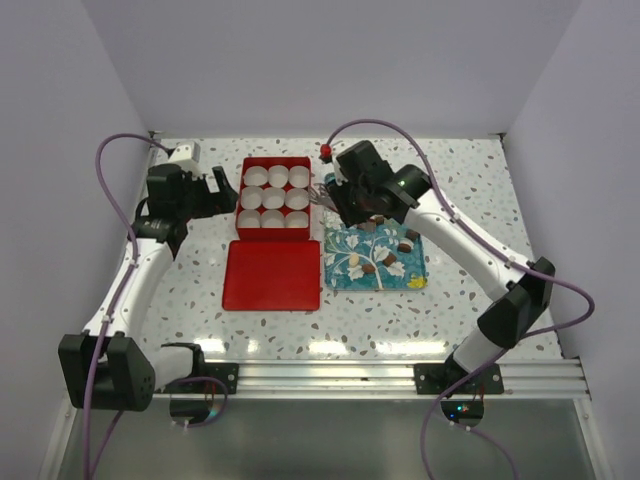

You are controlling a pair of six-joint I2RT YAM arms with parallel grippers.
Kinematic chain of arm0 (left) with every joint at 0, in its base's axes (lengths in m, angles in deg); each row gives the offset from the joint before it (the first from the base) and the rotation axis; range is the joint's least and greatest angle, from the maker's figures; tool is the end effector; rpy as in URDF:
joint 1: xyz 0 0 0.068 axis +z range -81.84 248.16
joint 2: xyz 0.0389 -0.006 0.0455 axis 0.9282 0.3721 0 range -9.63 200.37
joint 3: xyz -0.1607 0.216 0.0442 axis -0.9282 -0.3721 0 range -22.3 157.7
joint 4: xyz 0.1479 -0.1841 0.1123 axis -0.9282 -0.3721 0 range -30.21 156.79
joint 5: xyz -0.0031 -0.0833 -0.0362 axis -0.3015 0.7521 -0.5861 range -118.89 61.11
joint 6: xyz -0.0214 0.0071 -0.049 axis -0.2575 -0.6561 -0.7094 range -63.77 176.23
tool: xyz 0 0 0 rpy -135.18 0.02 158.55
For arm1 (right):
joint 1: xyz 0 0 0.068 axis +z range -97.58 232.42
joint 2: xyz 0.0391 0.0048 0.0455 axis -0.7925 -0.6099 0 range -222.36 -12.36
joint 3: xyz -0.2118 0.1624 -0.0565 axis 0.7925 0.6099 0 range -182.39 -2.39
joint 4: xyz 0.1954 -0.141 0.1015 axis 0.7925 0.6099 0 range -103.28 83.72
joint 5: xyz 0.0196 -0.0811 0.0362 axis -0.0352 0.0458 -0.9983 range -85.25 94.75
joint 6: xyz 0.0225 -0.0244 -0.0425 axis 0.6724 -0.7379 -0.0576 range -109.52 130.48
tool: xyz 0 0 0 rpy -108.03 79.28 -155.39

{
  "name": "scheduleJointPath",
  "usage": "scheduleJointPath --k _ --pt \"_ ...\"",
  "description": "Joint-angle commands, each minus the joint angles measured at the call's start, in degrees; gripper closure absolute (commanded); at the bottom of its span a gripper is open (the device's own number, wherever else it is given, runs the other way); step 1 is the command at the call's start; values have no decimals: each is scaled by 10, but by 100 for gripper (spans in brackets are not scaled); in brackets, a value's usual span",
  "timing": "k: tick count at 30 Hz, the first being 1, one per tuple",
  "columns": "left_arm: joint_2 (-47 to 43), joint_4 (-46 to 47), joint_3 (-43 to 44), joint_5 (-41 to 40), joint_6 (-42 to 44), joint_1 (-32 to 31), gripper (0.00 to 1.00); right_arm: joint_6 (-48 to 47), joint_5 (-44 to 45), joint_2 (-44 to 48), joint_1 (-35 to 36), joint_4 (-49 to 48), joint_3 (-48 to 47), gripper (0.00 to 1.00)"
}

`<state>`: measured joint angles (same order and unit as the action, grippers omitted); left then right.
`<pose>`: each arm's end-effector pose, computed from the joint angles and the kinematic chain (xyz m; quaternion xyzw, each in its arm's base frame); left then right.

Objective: Pack the chocolate

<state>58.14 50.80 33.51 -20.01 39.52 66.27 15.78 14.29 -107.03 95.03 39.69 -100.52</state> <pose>0.2684 -0.0144 0.3147 -0.0706 0.8524 -0.1485 0.4964 0.2640 0.2349 0.3683 -0.2718 0.8951 0.0688 0.3468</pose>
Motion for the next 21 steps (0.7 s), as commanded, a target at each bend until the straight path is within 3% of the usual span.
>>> scheduleJointPath --k 1,7,21 --pt "14 5 29 -13 5 0 0 1 17 56 -32 32 21 60" --pt "52 10 66 -33 -12 -9 0 -9 -27 64 -111 43 53 60" --pt "108 10 125 -87 -9 -22 0 7 -54 61 -113 91 68 60"
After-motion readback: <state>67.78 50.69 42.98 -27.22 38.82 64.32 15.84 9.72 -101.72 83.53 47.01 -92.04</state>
